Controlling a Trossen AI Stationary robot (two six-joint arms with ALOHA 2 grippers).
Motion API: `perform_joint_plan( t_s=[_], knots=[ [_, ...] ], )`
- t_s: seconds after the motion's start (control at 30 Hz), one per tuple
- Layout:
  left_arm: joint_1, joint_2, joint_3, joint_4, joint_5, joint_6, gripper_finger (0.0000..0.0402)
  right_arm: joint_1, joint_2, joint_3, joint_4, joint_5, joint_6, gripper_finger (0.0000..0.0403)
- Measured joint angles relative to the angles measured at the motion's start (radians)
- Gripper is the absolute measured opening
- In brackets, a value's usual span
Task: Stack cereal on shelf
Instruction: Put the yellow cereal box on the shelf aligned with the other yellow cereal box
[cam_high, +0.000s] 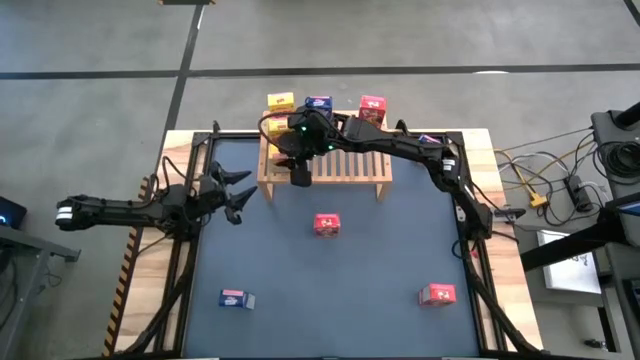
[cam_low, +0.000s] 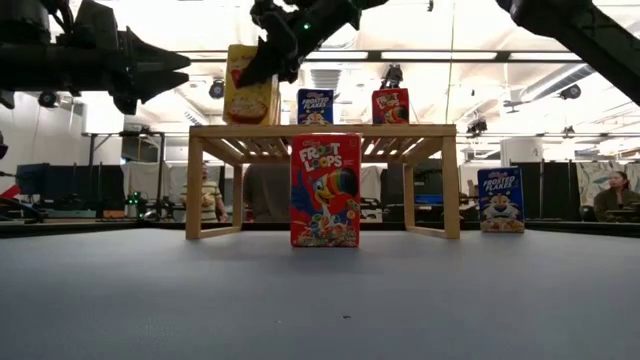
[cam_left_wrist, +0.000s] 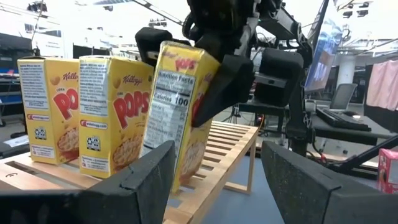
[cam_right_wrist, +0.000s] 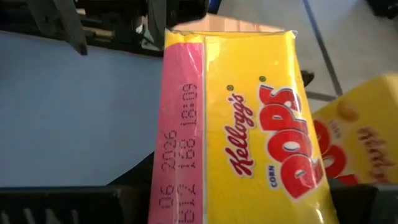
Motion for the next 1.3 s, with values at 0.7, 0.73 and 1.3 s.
perform_joint_plan(
  t_s=[0.7,0.73,1.3],
  knots=[
    [0.0,0.041,0.0,-0.026,0.0,0.01,0.0223,-0.015,0.014,-0.003,0.013,-0.079,0.012,0.0157],
    [0.0,0.044,0.0,-0.026,0.0,0.011,0.0223,-0.015,0.014,-0.003,0.013,-0.079,0.013,0.0162],
    [0.0,0.056,0.0,-0.026,0.0,0.026,0.0223,-0.015,0.01,0.008,0.014,-0.067,0.028,0.0246]
  ],
)
